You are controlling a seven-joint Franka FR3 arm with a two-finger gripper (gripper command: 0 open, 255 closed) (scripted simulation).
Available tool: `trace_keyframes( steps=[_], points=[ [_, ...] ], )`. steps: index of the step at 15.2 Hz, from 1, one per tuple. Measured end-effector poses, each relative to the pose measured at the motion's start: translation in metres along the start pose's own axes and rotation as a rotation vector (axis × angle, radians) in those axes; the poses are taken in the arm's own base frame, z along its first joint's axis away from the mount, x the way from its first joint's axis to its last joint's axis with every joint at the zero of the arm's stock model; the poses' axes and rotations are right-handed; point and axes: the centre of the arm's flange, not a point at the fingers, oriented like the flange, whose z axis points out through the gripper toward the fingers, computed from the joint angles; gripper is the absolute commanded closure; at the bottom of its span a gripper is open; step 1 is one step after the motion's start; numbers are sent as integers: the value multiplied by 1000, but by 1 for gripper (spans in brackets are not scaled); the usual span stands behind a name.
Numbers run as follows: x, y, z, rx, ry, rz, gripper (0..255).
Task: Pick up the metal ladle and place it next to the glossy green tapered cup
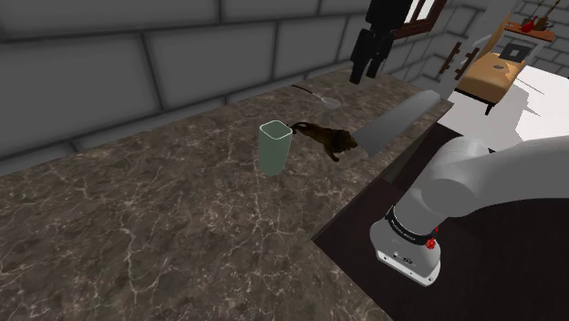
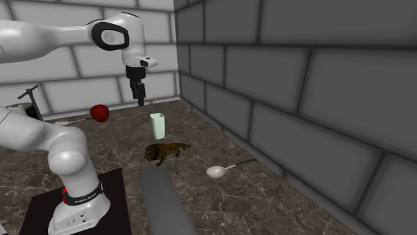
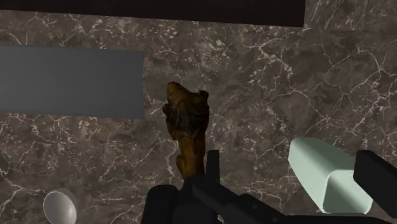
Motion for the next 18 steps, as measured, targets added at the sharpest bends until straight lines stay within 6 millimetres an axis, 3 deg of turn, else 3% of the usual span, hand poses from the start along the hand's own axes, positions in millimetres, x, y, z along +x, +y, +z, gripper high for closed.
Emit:
trace_keyframes(
  steps=[4,18],
  points=[
    [16,17,10,2,1,5,0],
    [130,144,76,10,13,36,0]
  ],
)
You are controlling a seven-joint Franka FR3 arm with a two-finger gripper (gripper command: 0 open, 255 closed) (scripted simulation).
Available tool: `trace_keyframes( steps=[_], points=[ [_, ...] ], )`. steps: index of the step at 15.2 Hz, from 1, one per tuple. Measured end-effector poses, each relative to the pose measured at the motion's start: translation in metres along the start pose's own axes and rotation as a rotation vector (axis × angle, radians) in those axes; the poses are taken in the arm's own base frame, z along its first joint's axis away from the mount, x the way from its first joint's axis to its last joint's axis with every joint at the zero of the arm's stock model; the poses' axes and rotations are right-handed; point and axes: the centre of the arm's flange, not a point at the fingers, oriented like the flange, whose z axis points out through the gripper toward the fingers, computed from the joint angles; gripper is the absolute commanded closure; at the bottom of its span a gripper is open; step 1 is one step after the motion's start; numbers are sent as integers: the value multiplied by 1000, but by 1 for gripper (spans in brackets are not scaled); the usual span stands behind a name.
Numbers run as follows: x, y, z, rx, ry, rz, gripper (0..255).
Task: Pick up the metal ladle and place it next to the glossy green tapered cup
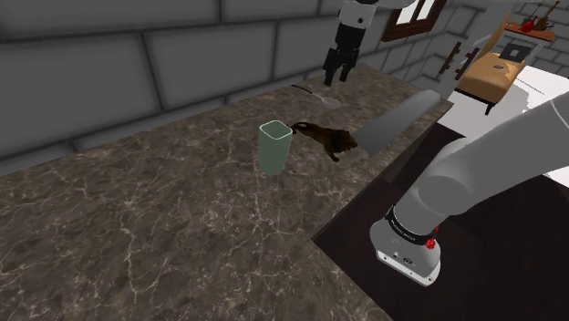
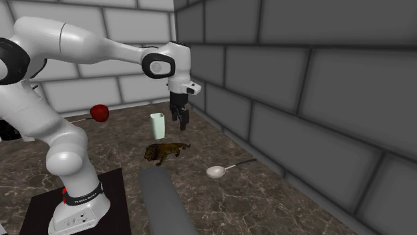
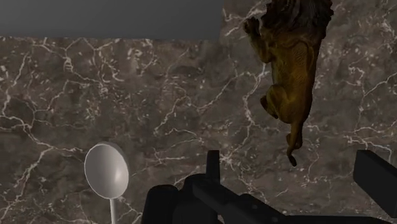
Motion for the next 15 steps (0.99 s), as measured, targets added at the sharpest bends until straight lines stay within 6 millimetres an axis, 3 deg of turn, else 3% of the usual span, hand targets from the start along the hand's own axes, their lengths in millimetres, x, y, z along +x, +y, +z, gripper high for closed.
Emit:
trace_keyframes(
  steps=[15],
  points=[
    [123,137,78,7,13,33,0]
  ],
)
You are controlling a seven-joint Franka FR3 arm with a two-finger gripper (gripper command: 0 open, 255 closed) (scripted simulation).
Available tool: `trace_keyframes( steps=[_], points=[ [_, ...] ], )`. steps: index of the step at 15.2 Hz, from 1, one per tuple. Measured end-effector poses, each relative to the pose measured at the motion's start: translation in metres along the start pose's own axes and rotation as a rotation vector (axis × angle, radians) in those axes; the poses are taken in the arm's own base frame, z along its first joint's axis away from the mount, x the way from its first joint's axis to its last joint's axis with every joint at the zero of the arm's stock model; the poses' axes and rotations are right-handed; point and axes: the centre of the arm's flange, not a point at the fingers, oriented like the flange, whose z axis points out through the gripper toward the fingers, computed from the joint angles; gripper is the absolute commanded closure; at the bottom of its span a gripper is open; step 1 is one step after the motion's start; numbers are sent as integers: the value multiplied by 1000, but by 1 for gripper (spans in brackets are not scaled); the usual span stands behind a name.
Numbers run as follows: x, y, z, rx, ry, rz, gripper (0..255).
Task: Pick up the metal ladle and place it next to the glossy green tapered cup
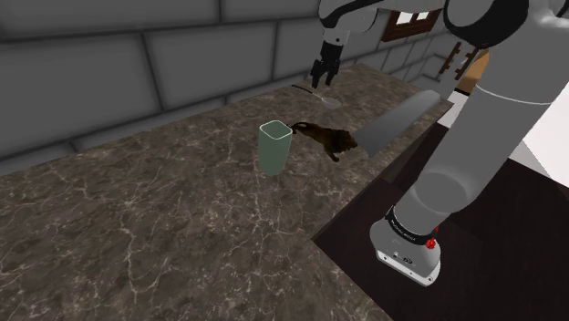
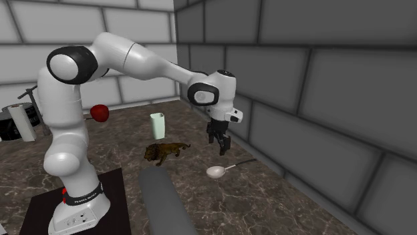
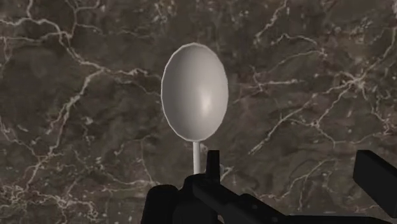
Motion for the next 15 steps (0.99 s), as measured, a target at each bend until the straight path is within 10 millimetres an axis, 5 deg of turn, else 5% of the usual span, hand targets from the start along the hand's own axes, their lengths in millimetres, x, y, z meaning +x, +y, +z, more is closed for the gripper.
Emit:
trace_keyframes(
  steps=[7,15],
  points=[
    [52,62,32,3,5,15,0],
    [58,65,71,4,6,15,0]
  ],
)
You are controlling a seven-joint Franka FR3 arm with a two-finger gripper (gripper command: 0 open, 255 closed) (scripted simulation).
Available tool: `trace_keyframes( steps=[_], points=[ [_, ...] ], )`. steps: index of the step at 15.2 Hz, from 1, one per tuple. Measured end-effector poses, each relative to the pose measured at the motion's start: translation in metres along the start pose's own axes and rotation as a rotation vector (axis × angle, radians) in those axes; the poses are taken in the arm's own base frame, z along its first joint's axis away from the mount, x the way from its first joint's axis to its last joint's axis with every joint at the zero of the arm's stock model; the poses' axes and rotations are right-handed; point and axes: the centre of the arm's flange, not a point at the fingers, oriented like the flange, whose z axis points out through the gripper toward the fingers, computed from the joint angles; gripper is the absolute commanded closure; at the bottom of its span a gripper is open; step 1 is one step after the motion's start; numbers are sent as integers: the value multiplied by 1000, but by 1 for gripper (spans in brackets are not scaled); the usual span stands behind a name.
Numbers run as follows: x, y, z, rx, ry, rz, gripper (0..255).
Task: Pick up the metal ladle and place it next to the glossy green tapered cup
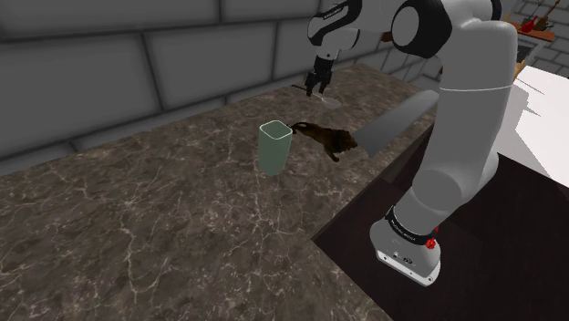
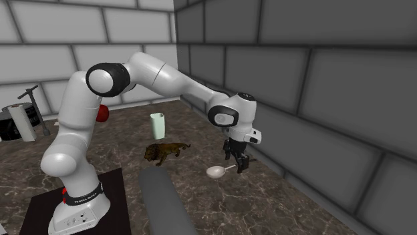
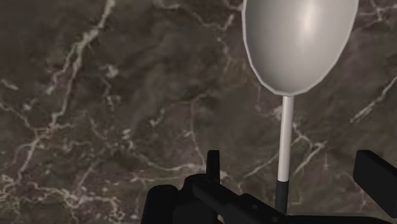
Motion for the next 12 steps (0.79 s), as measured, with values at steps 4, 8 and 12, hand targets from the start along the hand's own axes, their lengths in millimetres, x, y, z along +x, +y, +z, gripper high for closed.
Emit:
trace_keyframes(
  steps=[4,8,12],
  points=[
    [0,1,3,0,0,0,0],
    [0,1,3,0,1,0,255],
    [0,1,3,0,1,0,255]
  ],
)
